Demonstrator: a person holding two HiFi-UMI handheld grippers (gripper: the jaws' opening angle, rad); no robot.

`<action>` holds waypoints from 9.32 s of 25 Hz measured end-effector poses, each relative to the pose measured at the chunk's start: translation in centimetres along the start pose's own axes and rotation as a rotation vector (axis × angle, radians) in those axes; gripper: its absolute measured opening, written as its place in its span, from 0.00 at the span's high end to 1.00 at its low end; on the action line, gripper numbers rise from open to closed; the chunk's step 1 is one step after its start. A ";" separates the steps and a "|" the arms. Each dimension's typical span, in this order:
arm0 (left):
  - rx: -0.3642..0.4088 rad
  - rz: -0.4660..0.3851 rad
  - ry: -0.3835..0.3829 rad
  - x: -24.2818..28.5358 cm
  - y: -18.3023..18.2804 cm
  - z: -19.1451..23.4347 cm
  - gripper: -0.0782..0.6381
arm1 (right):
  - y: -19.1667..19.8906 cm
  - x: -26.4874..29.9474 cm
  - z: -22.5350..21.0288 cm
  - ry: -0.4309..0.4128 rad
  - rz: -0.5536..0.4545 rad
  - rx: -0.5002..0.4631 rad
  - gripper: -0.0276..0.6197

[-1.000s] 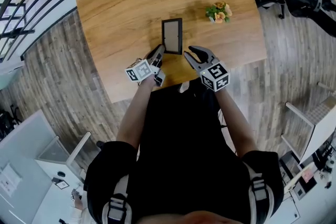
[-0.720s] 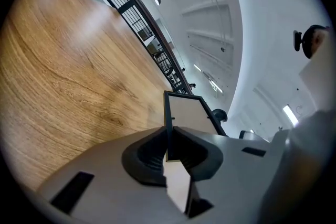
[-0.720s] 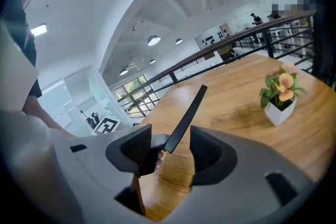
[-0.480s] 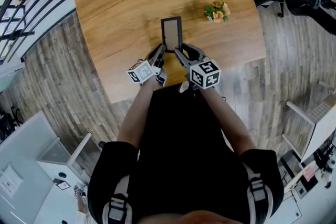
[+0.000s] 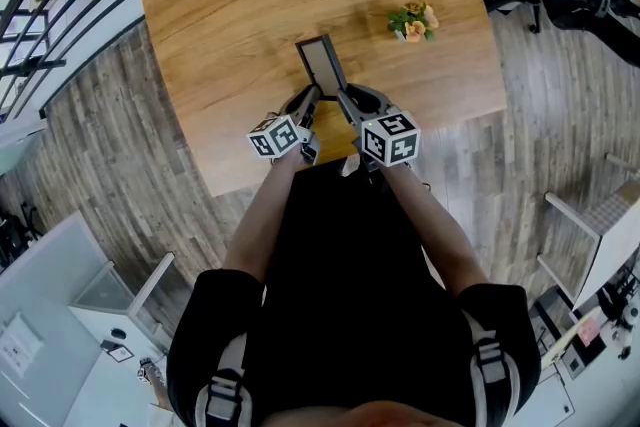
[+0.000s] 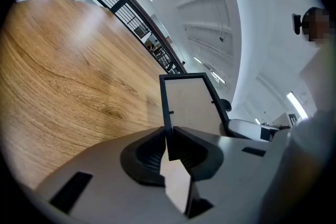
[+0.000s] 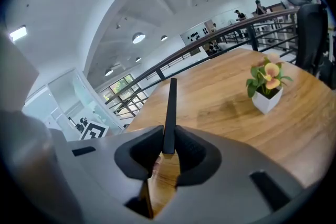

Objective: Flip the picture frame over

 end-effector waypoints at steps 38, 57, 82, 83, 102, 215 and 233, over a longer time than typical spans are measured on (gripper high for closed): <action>-0.269 0.078 0.105 3.6 -1.0 -5.3 0.65 | 1.7 -1.0 1.1 0.264 0.086 -0.816 0.84; -0.506 0.053 0.155 3.9 -1.1 -4.2 0.74 | 2.0 -0.8 1.5 0.300 0.081 -1.080 0.83; -0.476 0.022 0.403 2.0 -4.0 -6.8 0.78 | 1.0 -3.6 2.6 -0.006 -0.062 -0.781 0.74; -0.478 0.018 0.406 1.9 -4.2 -6.8 0.78 | 1.0 -3.7 2.6 -0.018 -0.059 -0.782 0.73; -0.452 0.048 0.712 -3.7 -6.9 -7.3 0.78 | -1.5 -1.5 -4.0 -0.444 0.011 0.169 0.59; 0.386 0.100 -0.284 -1.5 -2.5 2.0 0.80 | 6.7 2.1 -9.4 0.021 0.203 -0.166 0.89; 0.552 0.140 -0.123 -6.7 0.4 -3.5 0.86 | 5.7 -2.7 -4.6 0.030 0.142 -0.405 0.95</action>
Point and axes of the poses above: the fingertips, and each gripper's own axes: x forward along the fingers, z to its left, y out of its underside, the point moved 4 cm from there along -x, backward along the fingers, and after that the axes turned 1 degree about x, right-handed, at the moved point
